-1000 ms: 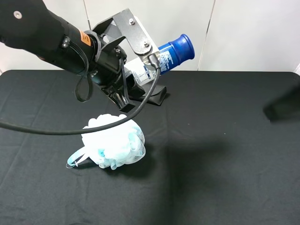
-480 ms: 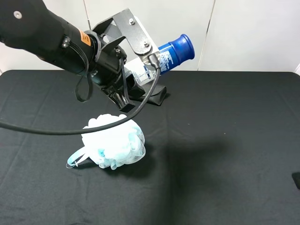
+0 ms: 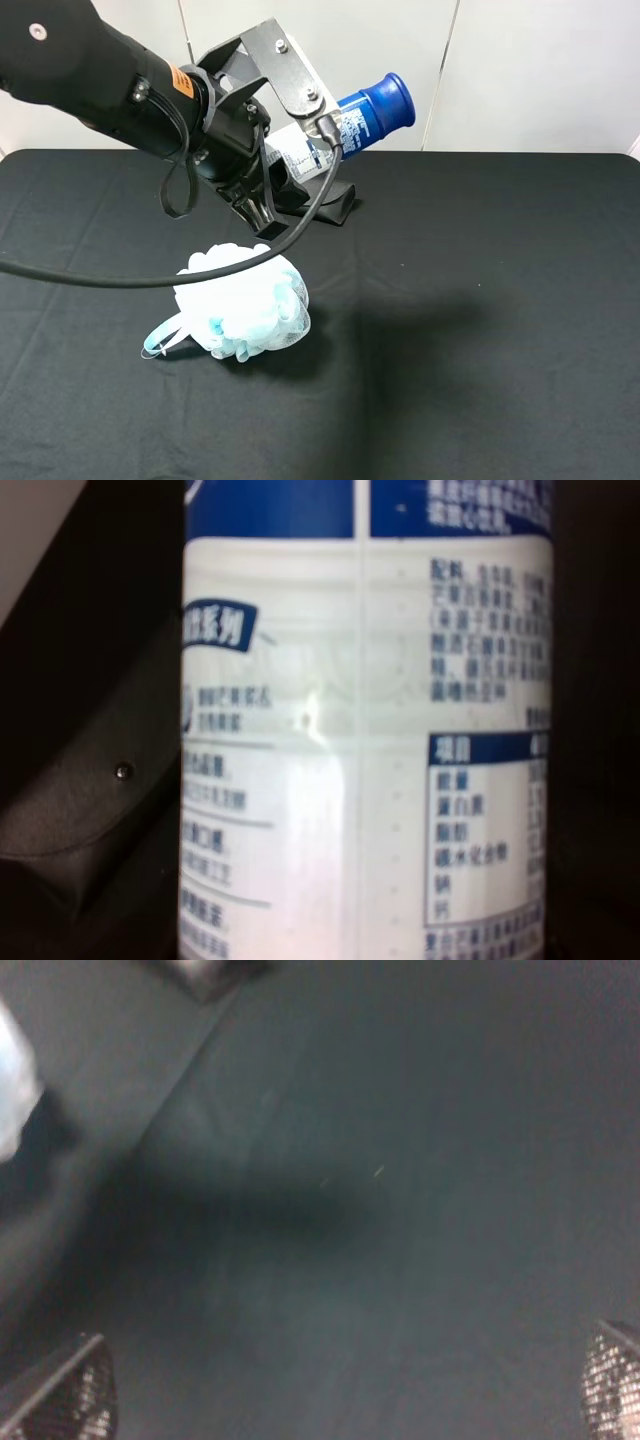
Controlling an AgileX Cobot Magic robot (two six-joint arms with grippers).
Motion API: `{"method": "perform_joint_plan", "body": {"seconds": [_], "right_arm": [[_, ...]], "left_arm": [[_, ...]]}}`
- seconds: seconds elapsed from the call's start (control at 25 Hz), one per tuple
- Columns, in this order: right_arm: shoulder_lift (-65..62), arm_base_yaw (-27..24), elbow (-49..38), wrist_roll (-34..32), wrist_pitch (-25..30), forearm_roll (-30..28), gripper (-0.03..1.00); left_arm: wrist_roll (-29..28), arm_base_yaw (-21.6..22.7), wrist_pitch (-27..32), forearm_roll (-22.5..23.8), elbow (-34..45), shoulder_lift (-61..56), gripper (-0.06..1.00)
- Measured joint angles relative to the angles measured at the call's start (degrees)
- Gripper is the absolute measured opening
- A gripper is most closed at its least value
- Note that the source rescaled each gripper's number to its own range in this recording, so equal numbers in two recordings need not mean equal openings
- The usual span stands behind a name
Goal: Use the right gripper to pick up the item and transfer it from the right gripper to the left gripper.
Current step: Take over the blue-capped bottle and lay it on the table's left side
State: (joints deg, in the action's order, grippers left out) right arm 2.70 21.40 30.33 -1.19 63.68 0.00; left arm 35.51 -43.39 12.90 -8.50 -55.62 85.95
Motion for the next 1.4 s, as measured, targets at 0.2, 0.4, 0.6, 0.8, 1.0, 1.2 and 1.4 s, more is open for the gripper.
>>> {"method": "perform_joint_plan", "body": {"seconds": [0.2, 0.4, 0.6, 0.8, 1.0, 1.2, 1.4], "right_arm": [[-2.9, 0.0, 0.0, -0.7, -0.5, -1.1, 1.00], [-3.0, 0.0, -0.3, -0.7, -3.1, 0.8, 1.00], [-2.8, 0.0, -2.3, -0.7, -4.4, 1.1, 1.00], [-2.8, 0.0, -2.3, -0.7, -4.7, 1.1, 1.00], [-2.8, 0.0, -2.3, -0.8, -4.7, 1.1, 1.00], [-2.8, -3.1, -2.3, -0.9, -4.7, 1.1, 1.00], [-2.8, -11.7, -2.3, -0.9, -4.8, 1.1, 1.00]], "left_arm": [[0.0, 0.0, 0.0, 0.0, 0.0, 0.0, 0.02], [0.0, 0.0, 0.0, 0.0, 0.0, 0.0, 0.02], [0.0, 0.0, 0.0, 0.0, 0.0, 0.0, 0.02], [0.0, 0.0, -0.1, 0.0, 0.0, 0.0, 0.02], [0.0, 0.0, -0.1, 0.0, 0.0, 0.0, 0.02], [0.0, 0.0, -0.1, 0.0, 0.0, 0.0, 0.02], [0.0, 0.0, -0.1, 0.0, 0.0, 0.0, 0.02]]}}
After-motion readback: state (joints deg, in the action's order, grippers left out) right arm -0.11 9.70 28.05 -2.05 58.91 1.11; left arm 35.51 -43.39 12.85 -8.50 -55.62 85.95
